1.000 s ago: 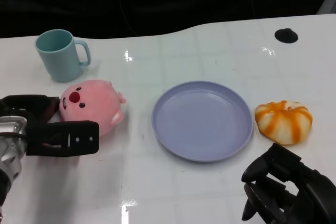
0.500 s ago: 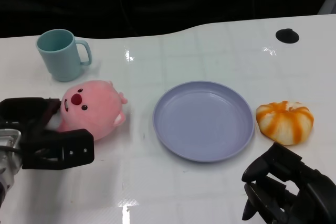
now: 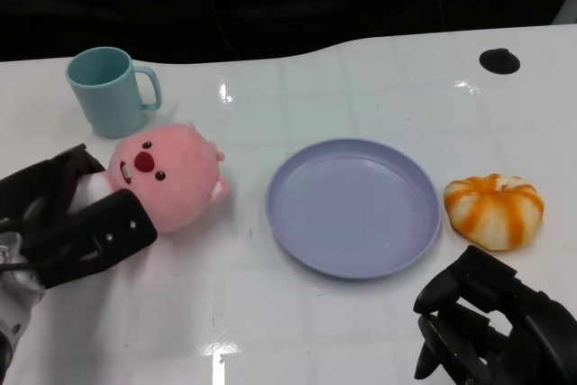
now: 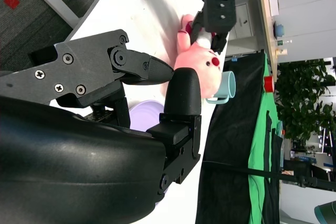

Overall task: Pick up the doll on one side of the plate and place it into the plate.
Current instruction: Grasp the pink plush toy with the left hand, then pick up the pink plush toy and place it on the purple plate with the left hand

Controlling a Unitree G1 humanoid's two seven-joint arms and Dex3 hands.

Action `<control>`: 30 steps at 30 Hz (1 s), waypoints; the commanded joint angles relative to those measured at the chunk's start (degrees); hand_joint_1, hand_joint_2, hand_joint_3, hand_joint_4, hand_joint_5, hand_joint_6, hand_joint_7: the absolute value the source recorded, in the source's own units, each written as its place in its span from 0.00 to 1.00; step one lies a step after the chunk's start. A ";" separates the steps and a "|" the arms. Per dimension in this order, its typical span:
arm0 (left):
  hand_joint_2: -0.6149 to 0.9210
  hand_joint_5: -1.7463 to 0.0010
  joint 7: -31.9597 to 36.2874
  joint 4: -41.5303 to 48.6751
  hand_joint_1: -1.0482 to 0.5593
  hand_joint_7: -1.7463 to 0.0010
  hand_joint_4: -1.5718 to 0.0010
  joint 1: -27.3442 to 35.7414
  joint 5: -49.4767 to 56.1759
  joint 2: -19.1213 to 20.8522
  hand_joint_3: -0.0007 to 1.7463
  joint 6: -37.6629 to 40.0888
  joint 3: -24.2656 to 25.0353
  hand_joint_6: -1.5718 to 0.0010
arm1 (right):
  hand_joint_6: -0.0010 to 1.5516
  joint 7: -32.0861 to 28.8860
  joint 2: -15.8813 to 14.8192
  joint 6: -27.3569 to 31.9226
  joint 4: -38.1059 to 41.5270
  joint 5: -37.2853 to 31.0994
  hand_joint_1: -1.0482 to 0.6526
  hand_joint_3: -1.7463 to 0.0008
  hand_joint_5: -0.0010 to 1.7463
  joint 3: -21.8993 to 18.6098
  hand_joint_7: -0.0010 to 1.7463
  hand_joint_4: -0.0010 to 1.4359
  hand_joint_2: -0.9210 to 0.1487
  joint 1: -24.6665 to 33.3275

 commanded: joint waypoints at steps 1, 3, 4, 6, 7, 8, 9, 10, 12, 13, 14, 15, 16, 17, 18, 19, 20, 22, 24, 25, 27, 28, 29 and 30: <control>0.85 0.00 -2.97 -4.02 0.54 0.00 0.42 0.50 -1.71 0.73 0.46 0.87 1.36 0.55 | 0.29 -0.62 0.41 -0.06 0.96 0.12 0.41 0.68 0.99 0.30 0.92 0.40 0.00 -0.40; 0.82 0.00 -4.25 -6.84 0.54 0.00 0.42 0.47 -2.10 0.98 0.50 1.05 1.73 0.55 | 0.29 -0.69 0.72 0.05 1.35 0.33 0.41 0.68 0.99 0.57 0.92 0.40 0.00 -0.70; 0.81 0.00 -4.88 -8.21 0.54 0.00 0.42 0.44 -2.21 1.04 0.52 1.41 1.90 0.55 | 0.29 -0.62 0.79 -0.16 1.60 0.32 0.41 0.68 1.00 0.71 0.92 0.40 0.00 -0.83; 0.80 0.00 -6.29 -10.94 0.54 0.00 0.42 0.30 -2.40 1.12 0.53 2.08 2.13 0.54 | 0.29 -0.56 0.94 -0.50 2.14 0.24 0.41 0.68 1.00 0.91 0.92 0.40 0.00 -1.06; 0.79 0.00 -7.13 -12.55 0.54 0.00 0.42 0.22 -2.50 1.14 0.55 2.30 2.21 0.53 | 0.29 -0.58 1.04 -0.57 2.37 0.26 0.42 0.67 1.00 0.97 0.92 0.39 0.00 -1.15; 0.78 0.00 -8.03 -14.12 0.54 0.00 0.41 0.04 -2.52 1.10 0.56 2.52 2.21 0.53 | 0.29 -0.65 1.16 -0.63 2.68 0.22 0.42 0.67 1.00 1.01 0.92 0.39 0.00 -1.30; 0.79 0.00 -9.08 -15.75 0.53 0.00 0.41 -0.19 -2.37 1.09 0.54 2.80 2.06 0.54 | 0.28 -0.80 1.28 -0.57 2.91 0.08 0.41 0.67 0.99 1.07 0.92 0.39 0.00 -1.44; 0.80 0.00 -9.80 -16.88 0.53 0.00 0.41 -0.23 -2.22 1.08 0.54 3.11 1.98 0.54 | 0.28 -0.90 1.34 -0.52 3.03 -0.03 0.41 0.67 0.99 1.10 0.92 0.39 0.00 -1.53; 0.79 0.00 -9.89 -18.82 0.53 0.00 0.41 -0.46 -0.76 1.14 0.52 3.01 1.19 0.54 | 0.28 -1.12 1.48 -0.60 3.22 -0.19 0.41 0.67 0.99 1.22 0.92 0.39 0.00 -1.66; 0.78 0.00 -9.65 -19.78 0.54 0.00 0.41 -0.68 0.29 1.13 0.52 2.83 0.56 0.54 | 0.28 -1.26 1.57 -0.61 3.28 -0.24 0.41 0.67 0.99 1.28 0.92 0.39 0.00 -1.72; 0.78 0.00 -9.87 -20.72 0.55 0.00 0.42 -0.90 0.63 0.86 0.51 2.80 0.34 0.55 | 0.28 -1.48 1.64 -0.50 3.22 -0.40 0.41 0.67 0.99 1.42 0.92 0.39 0.00 -1.74; 0.77 0.00 -10.52 -21.80 0.56 0.00 0.42 -1.10 0.73 0.49 0.51 3.20 0.25 0.55 | 0.28 -1.58 1.70 -0.48 3.18 -0.42 0.41 0.67 0.99 1.51 0.92 0.39 0.00 -1.76; 0.76 0.00 -11.21 -22.66 0.56 0.00 0.42 -1.19 0.70 0.17 0.50 3.71 0.26 0.55 | 0.28 -1.61 1.73 -0.47 3.14 -0.33 0.41 0.67 0.99 1.56 0.92 0.38 0.00 -1.77; 0.76 0.00 -11.72 -23.41 0.56 0.00 0.42 -1.32 0.86 -0.13 0.50 4.01 0.06 0.55 | 0.28 -1.60 1.73 -0.57 3.15 -0.27 0.42 0.67 0.99 1.60 0.92 0.38 0.00 -1.77; 0.75 0.00 -11.90 -24.20 0.56 0.00 0.43 -1.41 1.40 -0.40 0.50 4.21 -0.35 0.55 | 0.28 -1.60 1.70 -0.66 3.13 -0.30 0.42 0.66 0.99 1.62 0.92 0.38 0.00 -1.77; 0.75 0.00 -12.37 -25.00 0.56 0.00 0.43 -1.43 1.43 -0.85 0.49 4.34 -0.57 0.55 | 0.28 -1.67 1.68 -0.52 3.02 -0.29 0.42 0.67 0.99 1.61 0.92 0.38 0.00 -1.76; 0.75 0.00 -12.73 -25.61 0.56 0.00 0.43 -1.40 1.40 -1.15 0.50 4.49 -0.67 0.55 | 0.28 -1.74 1.66 -0.40 2.92 -0.29 0.42 0.67 0.99 1.60 0.92 0.38 0.00 -1.75; 0.76 0.00 -14.09 -27.20 0.55 0.00 0.42 -1.58 1.05 -2.68 0.51 6.37 -0.90 0.54 | 0.28 -1.82 1.56 -0.18 2.61 -0.27 0.42 0.67 0.99 1.54 0.92 0.38 0.00 -1.70; 0.75 0.00 -14.99 -28.38 0.54 0.00 0.42 -1.84 1.05 -4.03 0.53 7.50 -1.33 0.54 | 0.28 -1.71 1.44 -0.21 2.41 -0.08 0.42 0.67 0.99 1.48 0.92 0.38 0.00 -1.61; 0.75 0.00 -15.29 -28.90 0.54 0.00 0.42 -1.99 1.26 -4.59 0.55 7.63 -1.68 0.53 | 0.28 -1.68 1.36 -0.34 2.38 -0.15 0.42 0.67 0.99 1.49 0.92 0.38 0.00 -1.56; 0.75 0.00 -15.68 -29.64 0.54 0.00 0.41 -2.35 1.76 -5.60 0.56 7.90 -2.35 0.53 | 0.28 -1.74 1.23 -0.49 2.24 -0.50 0.42 0.67 0.99 1.59 0.92 0.38 0.00 -1.46; 0.74 0.00 -15.95 -30.14 0.54 0.00 0.41 -2.54 1.96 -6.33 0.57 8.60 -2.64 0.53 | 0.28 -1.81 1.18 -0.49 1.99 -0.66 0.41 0.67 0.99 1.66 0.92 0.38 0.00 -1.36; 0.73 0.00 -16.15 -30.57 0.54 0.00 0.41 -2.64 2.11 -6.95 0.57 9.16 -2.87 0.53 | 0.28 -1.84 1.14 -0.55 1.79 -0.78 0.41 0.67 0.99 1.71 0.92 0.38 0.00 -1.24; 0.74 0.00 -16.43 -31.00 0.54 0.00 0.41 -2.74 2.21 -7.77 0.57 9.88 -3.07 0.53 | 0.28 -1.83 1.07 -0.59 1.58 -0.85 0.41 0.67 0.99 1.74 0.92 0.38 0.00 -1.10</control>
